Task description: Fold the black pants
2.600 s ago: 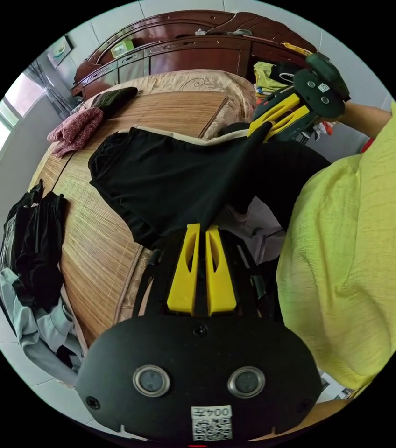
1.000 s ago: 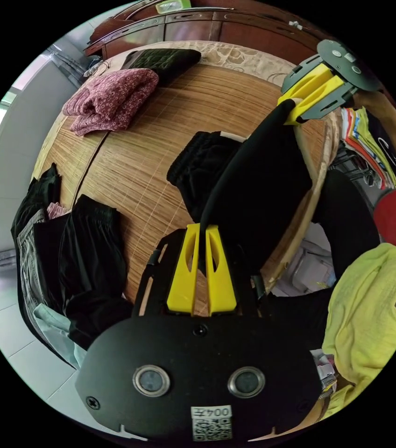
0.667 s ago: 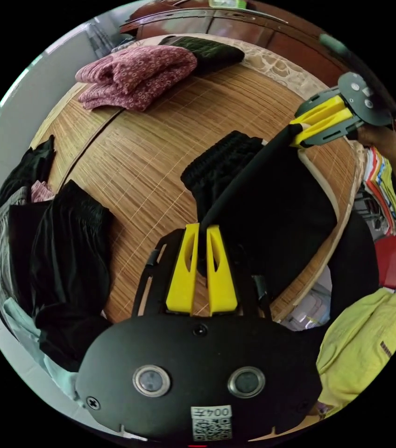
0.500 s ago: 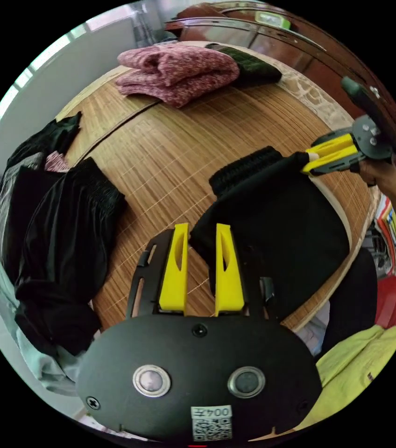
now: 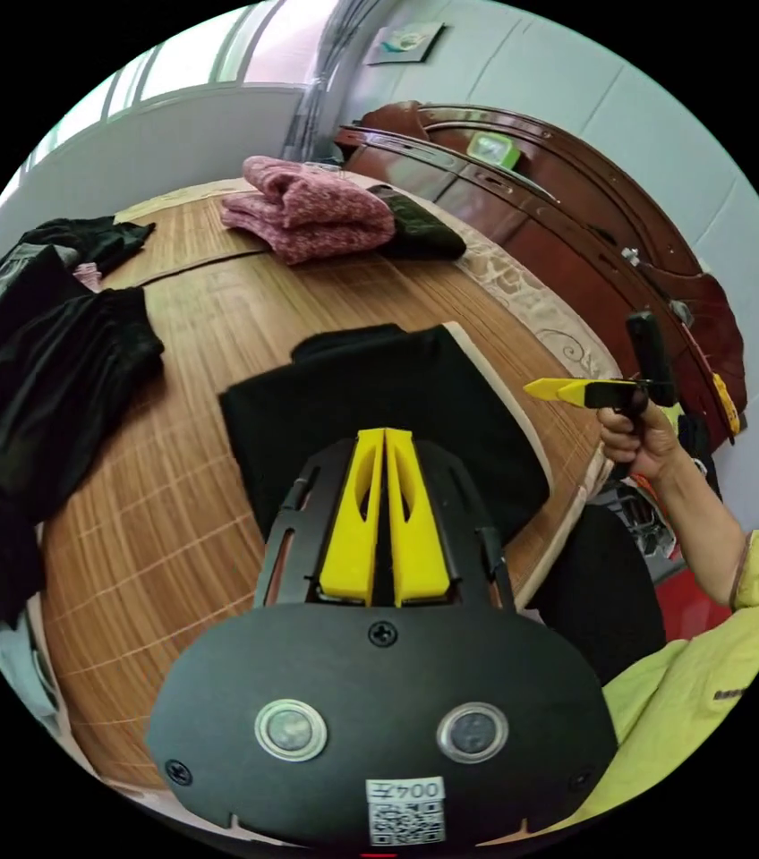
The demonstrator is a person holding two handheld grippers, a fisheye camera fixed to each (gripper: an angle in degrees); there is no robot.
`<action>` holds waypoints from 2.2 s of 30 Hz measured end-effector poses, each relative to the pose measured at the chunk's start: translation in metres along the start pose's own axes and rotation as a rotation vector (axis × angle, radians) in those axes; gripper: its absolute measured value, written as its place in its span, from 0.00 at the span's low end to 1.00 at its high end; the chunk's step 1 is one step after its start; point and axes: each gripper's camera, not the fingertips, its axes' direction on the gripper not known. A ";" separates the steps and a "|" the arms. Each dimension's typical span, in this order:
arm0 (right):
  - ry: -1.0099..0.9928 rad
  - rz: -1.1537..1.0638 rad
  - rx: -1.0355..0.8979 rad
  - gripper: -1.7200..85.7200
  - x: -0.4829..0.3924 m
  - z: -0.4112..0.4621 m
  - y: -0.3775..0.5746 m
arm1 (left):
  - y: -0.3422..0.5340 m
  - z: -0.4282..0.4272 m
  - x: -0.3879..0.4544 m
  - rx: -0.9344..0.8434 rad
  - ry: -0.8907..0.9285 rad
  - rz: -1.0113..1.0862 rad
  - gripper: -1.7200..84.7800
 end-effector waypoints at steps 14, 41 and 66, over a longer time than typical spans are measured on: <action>0.096 -0.095 0.200 0.20 -0.023 -0.028 0.131 | -0.013 0.016 0.074 -0.123 0.104 0.024 0.11; 0.174 -0.153 0.119 0.10 -0.003 -0.098 0.156 | 0.075 -0.116 -0.041 0.098 0.476 -0.143 0.05; -0.171 0.378 0.347 0.24 0.078 -0.203 0.193 | 0.313 -0.355 -0.204 0.145 0.272 -0.501 0.15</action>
